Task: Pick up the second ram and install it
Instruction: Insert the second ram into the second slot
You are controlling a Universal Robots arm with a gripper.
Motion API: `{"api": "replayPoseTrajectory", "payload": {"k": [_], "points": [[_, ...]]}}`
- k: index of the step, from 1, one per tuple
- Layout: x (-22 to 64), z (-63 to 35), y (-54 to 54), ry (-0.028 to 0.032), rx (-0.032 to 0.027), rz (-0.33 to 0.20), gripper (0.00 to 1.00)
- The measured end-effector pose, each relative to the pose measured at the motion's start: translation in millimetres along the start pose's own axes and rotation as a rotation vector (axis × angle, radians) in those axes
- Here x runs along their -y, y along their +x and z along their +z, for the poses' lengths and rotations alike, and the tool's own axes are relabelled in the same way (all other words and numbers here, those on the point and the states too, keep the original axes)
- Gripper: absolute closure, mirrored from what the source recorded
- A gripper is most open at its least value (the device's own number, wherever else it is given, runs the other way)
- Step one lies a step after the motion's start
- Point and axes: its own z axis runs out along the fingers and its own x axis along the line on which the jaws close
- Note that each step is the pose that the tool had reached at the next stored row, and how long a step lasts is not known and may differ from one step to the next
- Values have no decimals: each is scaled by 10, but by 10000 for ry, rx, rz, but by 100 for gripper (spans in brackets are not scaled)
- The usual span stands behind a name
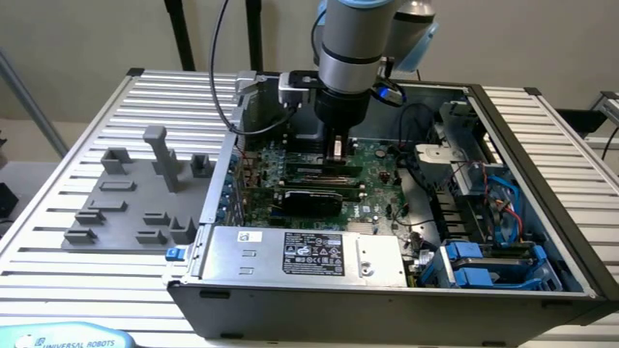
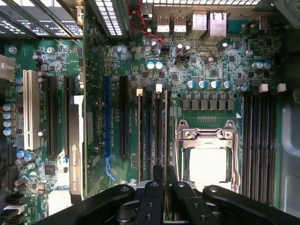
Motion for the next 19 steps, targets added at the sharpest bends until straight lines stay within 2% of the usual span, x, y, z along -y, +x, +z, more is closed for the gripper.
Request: {"api": "replayPoseTrajectory", "payload": {"k": [3,8,19], "points": [[3,46,17,-40,0,0,86],[22,79,29,-153,-4,4,86],[43,121,36,-160,-4,4,86]]}}
